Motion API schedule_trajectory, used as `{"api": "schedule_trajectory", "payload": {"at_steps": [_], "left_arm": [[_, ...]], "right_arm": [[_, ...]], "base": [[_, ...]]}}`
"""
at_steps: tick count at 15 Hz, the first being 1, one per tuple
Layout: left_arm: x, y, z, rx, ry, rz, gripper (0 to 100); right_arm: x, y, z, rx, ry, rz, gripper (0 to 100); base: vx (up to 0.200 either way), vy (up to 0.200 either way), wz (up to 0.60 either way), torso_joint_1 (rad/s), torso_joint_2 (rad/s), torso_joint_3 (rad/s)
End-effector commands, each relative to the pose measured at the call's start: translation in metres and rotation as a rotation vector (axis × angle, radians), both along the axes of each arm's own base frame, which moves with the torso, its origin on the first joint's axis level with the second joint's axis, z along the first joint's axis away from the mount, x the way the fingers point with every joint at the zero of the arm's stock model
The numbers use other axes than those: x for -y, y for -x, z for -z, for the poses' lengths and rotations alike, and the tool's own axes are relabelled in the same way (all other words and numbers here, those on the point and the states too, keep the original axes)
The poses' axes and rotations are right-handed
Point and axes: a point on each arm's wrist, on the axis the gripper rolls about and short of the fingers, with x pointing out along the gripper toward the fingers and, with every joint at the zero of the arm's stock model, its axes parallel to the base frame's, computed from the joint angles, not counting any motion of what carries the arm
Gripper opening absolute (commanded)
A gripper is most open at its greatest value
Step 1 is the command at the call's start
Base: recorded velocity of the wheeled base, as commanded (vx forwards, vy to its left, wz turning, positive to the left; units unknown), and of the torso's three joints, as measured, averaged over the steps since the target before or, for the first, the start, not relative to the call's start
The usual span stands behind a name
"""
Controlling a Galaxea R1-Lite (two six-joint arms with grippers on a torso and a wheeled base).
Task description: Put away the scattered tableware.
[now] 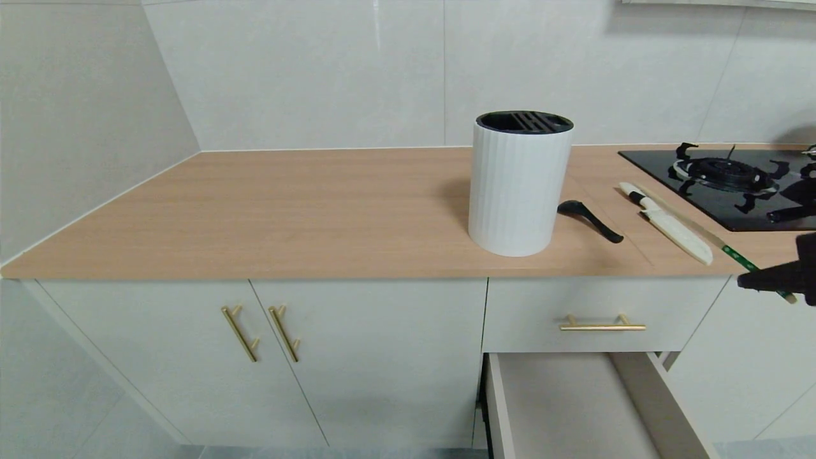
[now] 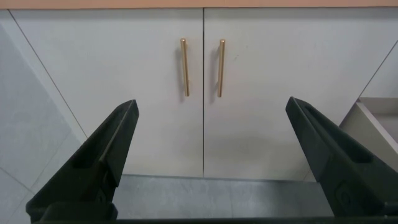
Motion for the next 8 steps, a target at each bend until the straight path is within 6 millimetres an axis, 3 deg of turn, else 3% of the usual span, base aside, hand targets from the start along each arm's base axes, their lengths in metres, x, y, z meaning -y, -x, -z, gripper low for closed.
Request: {"api": "schedule_trajectory", "payload": {"at_steps": [1,6,8], "left_arm": [[0.000,0.000,0.000,0.000,0.000,0.000,100],[0.000,0.000,0.000,0.000,0.000,0.000,100],[0.000,0.000,0.000,0.000,-0.001,-0.002,100]], "right_arm": [[0.014,0.043,0.006,0.070,-0.007,-0.043,0],[0.012,0.043,0.039,0.111,0.055,-0.121,0],[0.012,0.047,0.042,0.111,0.071,-0.147,0]], "base": [[0.000,0.000,0.00,0.000,0.00,0.000],[0.000,0.000,0.00,0.000,0.00,0.000],[0.000,0.000,0.00,-0.100,0.21,0.139]]}}
